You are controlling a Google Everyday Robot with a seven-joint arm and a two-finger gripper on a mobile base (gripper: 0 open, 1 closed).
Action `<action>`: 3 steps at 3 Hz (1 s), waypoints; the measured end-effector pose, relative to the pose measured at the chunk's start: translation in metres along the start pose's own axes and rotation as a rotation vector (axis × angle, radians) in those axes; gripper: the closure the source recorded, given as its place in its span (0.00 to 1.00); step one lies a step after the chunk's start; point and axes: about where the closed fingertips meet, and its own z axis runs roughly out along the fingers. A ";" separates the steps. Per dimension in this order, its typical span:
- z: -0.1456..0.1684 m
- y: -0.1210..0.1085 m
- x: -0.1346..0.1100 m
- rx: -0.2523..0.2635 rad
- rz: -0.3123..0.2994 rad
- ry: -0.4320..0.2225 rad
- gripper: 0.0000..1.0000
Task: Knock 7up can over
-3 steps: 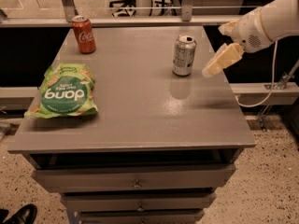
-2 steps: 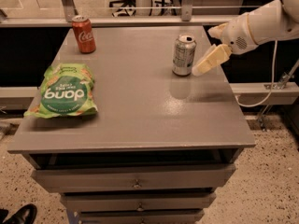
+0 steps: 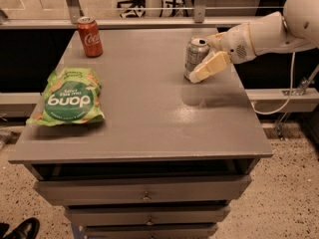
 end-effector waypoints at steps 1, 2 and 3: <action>0.002 0.030 -0.020 -0.073 0.011 -0.064 0.00; -0.001 0.079 -0.049 -0.181 0.020 -0.158 0.00; -0.002 0.107 -0.060 -0.240 0.028 -0.202 0.00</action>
Offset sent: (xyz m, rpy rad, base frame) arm -0.0955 0.0689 0.0609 0.2660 0.0640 0.2083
